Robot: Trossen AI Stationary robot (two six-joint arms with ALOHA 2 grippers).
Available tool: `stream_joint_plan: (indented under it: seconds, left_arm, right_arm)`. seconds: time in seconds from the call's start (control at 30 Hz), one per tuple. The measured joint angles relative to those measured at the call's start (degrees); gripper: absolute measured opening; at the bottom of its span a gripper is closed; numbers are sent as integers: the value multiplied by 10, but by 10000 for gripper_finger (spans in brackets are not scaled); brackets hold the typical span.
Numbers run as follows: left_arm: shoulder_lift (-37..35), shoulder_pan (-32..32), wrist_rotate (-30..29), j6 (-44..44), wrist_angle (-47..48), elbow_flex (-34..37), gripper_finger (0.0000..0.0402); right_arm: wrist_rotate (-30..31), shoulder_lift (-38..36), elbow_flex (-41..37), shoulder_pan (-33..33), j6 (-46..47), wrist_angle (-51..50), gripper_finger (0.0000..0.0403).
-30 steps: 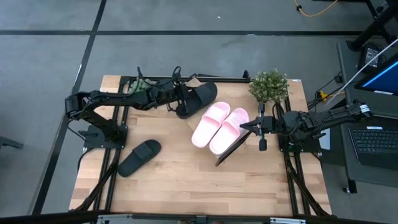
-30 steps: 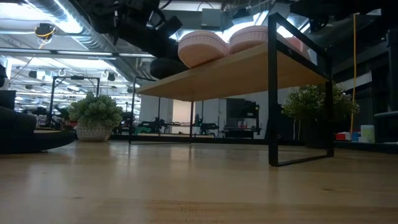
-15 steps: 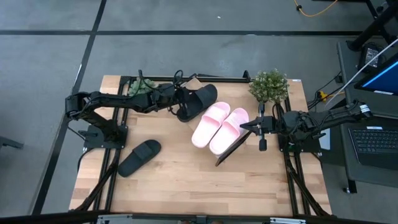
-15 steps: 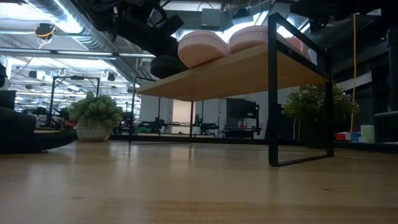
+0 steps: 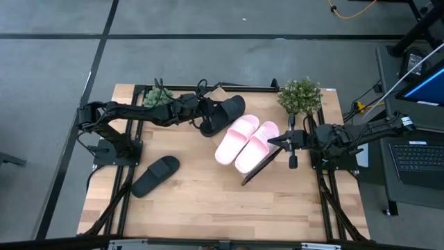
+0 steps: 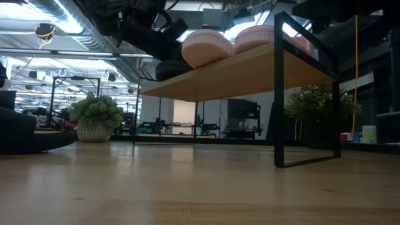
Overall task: Pick and place slides into the shelf
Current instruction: Put the right black slipper on the shelf
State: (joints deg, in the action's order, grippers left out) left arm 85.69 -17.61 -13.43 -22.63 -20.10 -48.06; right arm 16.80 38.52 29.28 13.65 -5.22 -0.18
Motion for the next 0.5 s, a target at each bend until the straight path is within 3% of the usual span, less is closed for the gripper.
stream_joint_plan:
  seconds: [0.23, 0.5]
  left_arm:
    - [-3, 0, 1, -2, -8, 1, 20]
    - [-2, 0, 7, -4, -10, 2, 60]
  right_arm:
    - [0, 0, 0, 0, 3, -13, 6]
    - [0, 0, 0, 0, 2, -15, 6]
